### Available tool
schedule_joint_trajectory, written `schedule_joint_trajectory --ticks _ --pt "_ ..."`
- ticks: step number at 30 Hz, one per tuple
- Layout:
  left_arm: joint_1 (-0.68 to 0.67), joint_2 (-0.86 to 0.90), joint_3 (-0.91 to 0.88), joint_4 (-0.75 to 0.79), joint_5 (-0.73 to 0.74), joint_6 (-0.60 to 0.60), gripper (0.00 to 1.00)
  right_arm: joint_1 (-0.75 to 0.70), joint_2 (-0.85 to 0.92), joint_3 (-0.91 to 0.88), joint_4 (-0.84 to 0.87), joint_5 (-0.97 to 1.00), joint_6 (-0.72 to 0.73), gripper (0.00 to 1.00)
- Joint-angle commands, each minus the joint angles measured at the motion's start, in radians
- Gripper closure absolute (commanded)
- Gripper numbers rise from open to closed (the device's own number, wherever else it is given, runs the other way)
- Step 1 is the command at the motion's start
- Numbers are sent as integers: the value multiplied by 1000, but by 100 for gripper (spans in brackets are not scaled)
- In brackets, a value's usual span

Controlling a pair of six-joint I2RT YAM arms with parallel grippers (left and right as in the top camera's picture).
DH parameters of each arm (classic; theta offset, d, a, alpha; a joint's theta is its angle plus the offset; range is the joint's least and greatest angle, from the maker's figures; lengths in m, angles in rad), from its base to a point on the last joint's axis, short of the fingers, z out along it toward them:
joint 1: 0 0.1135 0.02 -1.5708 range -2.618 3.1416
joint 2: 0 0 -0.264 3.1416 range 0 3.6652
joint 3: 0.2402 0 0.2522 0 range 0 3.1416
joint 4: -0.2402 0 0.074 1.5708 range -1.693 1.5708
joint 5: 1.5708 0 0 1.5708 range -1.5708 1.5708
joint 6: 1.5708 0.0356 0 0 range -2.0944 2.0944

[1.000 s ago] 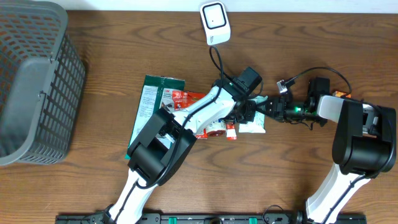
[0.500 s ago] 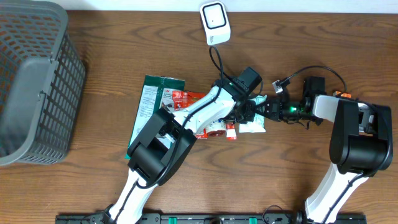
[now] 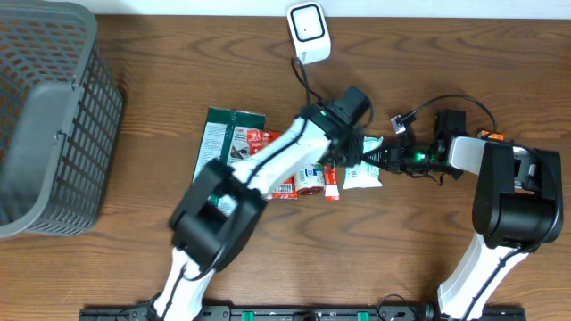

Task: Scan the item barcode
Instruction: 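Withdraw the left gripper and lift the wipes pack toward the scanner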

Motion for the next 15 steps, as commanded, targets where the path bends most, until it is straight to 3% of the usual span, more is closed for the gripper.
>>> schedule_joint_trajectory --ticks 1,6,12,15 --pt "50 -149 20 -32 -15 29 70 15 -19 -3 -12 74 -10 99" --pt "164 -272 20 -179 -89 29 63 18 -190 0 -82 126 -24 99" --pt "334 -349 20 -368 -169 112 42 76 -461 1 -182 352 -24 99" --pt "407 -349 20 -430 -213 133 41 127 -559 14 -219 441 -24 99"
